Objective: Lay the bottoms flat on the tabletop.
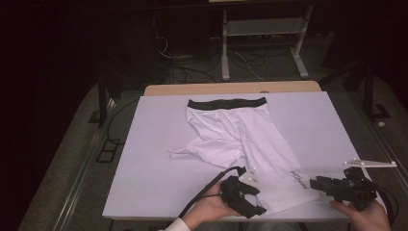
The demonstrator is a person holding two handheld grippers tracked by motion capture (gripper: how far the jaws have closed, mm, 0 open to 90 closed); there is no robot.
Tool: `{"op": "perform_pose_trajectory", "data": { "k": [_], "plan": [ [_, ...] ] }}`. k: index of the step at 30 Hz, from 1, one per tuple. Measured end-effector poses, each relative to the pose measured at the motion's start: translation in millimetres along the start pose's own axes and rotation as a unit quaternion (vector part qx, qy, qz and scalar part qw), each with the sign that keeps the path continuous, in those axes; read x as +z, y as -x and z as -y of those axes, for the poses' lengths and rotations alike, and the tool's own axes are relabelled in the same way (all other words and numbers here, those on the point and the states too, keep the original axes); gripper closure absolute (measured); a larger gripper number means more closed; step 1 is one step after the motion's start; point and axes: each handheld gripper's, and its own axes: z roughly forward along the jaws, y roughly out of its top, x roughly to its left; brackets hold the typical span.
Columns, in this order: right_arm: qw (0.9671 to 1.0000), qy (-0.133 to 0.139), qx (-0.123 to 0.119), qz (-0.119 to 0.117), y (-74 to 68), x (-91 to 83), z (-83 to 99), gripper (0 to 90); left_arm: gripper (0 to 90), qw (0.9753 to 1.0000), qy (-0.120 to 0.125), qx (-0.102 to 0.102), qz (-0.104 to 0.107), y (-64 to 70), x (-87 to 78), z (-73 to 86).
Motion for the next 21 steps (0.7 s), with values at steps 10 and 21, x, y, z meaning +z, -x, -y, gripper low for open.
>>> {"op": "perform_pose_trajectory", "data": {
  "k": [10, 21],
  "plan": [
    [0.9988, 0.029, -0.035, -0.016, -14.1, 2.3, -24.3, 0.0, 0.0, 0.9954, 0.071, -0.041, -0.050, -27.6, -47.7, 9.1],
    [0.9969, 0.034, -0.059, -0.041, -29.1, 10.8, -50.6, 0.0, 0.0, 0.9892, 0.084, -0.052, -0.108, -47.5, -97.2, 12.0]
  ]
}}
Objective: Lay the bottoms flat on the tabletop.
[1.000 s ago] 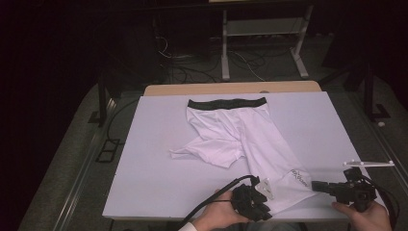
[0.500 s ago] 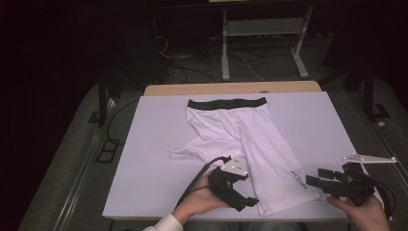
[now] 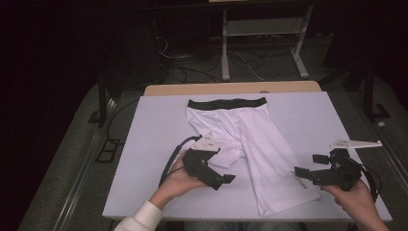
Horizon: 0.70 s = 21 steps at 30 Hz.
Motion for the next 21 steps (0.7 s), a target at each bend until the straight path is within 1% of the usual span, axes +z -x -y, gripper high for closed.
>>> {"op": "perform_pose_trajectory", "data": {
  "k": [3, 8, 14, 18, 21],
  "plan": [
    [1.0000, 0.003, -0.006, -0.001, -3.0, 2.6, -7.2, 0.0, 0.0, 0.9998, 0.014, -0.012, -0.011, -8.6, -11.6, -0.2],
    [0.9998, 0.011, -0.013, -0.007, -8.3, 6.6, -18.3, 0.0, 0.0, 0.9989, 0.026, -0.024, -0.029, -21.2, -27.8, 2.8],
    [0.9996, 0.006, -0.025, -0.014, -13.6, 17.2, -27.2, 0.0, 0.0, 0.9977, 0.029, -0.040, -0.047, -34.8, -41.2, 9.8],
    [0.9992, 0.004, -0.034, -0.022, -19.8, 26.8, -34.3, 0.0, 0.0, 0.9961, 0.032, -0.055, -0.062, -43.9, -49.0, 16.2],
    [0.9988, 0.001, -0.042, -0.026, -24.6, 32.8, -39.0, 0.0, 0.0, 0.9952, 0.032, -0.060, -0.070, -49.2, -54.2, 21.0]
  ]
}}
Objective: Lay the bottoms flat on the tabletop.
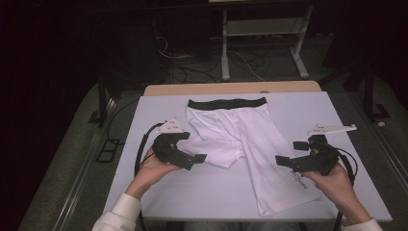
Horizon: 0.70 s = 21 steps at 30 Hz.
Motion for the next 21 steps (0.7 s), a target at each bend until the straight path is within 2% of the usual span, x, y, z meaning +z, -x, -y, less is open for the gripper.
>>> {"op": "perform_pose_trajectory", "data": {
  "k": [12, 21],
  "plan": [
    [0.9994, -0.012, -0.025, -0.019, -15.0, 29.3, -15.0, 1.7, 0.0, 0.9988, 0.004, -0.040, -0.029, -29.5, -18.1, 20.7],
    [0.9977, -0.032, -0.039, -0.046, -31.9, 63.7, -17.4, 5.3, 0.0, 0.9966, 0.005, -0.069, -0.044, -49.2, -24.9, 40.3]
  ]
}}
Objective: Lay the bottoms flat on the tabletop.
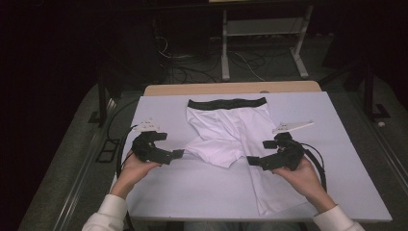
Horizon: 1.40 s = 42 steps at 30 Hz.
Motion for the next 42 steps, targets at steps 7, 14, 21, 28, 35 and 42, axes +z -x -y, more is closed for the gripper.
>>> {"op": "perform_pose_trajectory", "data": {
  "k": [7, 14, 21, 28, 35, 42],
  "plan": [
    [0.9995, -0.023, -0.001, -0.020, -9.0, 32.5, 4.4, 8.5, 0.0, 0.9996, -0.007, -0.025, -0.013, -18.3, 2.7, 16.5],
    [0.9981, -0.053, 0.005, -0.029, -12.1, 61.2, 11.1, 14.3, 2.3, 0.9985, -0.022, -0.042, -0.026, -31.1, 10.9, 26.9],
    [0.9957, -0.091, 0.004, -0.019, -12.8, 85.5, 21.4, 22.2, 13.7, 0.9972, -0.056, -0.035, -0.034, -36.1, 29.7, 32.3],
    [0.9969, -0.078, -0.006, -0.004, -12.1, 106.5, 20.3, 40.7, 36.8, 0.9952, -0.091, -0.010, -0.037, -38.3, 50.0, 36.1],
    [0.9959, -0.078, -0.045, 0.012, -10.7, 116.2, 5.1, 87.2, 79.8, 0.9905, -0.133, 0.008, -0.034, -36.1, 57.5, 29.2],
    [0.9993, -0.024, -0.020, -0.019, 4.0, 88.2, -18.3, 88.3, 84.0, 0.9901, -0.136, 0.032, 0.010, -27.9, 39.9, 6.3]
  ]
}}
